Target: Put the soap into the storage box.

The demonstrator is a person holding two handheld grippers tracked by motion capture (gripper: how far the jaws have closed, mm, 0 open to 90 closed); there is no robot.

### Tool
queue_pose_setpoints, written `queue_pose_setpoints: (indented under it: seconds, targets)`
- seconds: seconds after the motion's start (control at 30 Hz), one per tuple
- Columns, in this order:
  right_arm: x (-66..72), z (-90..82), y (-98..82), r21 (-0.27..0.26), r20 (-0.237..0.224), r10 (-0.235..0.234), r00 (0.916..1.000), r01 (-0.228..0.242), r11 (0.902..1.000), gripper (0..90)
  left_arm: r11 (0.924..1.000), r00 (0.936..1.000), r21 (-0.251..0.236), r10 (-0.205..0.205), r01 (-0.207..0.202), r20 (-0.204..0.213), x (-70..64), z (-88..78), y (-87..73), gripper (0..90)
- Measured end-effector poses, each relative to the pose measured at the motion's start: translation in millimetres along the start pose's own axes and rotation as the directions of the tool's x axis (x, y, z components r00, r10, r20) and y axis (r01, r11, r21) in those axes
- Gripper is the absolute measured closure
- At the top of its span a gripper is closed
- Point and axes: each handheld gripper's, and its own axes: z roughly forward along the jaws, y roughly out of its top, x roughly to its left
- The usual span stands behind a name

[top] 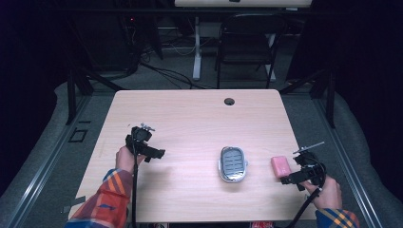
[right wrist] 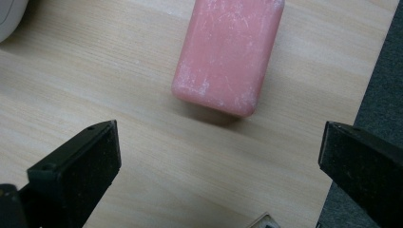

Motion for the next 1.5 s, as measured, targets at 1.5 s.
queue_pose_setpoints:
  seconds: [1.5]
  targets:
    - [10.3,-0.9,26.3,0.024,-0.003,0.004,1.0000,-0.004,0.9997,0.0,0.9998,0.9999,0.018,-0.013,0.013,0.007,-0.6,0.2,1.0,0.0]
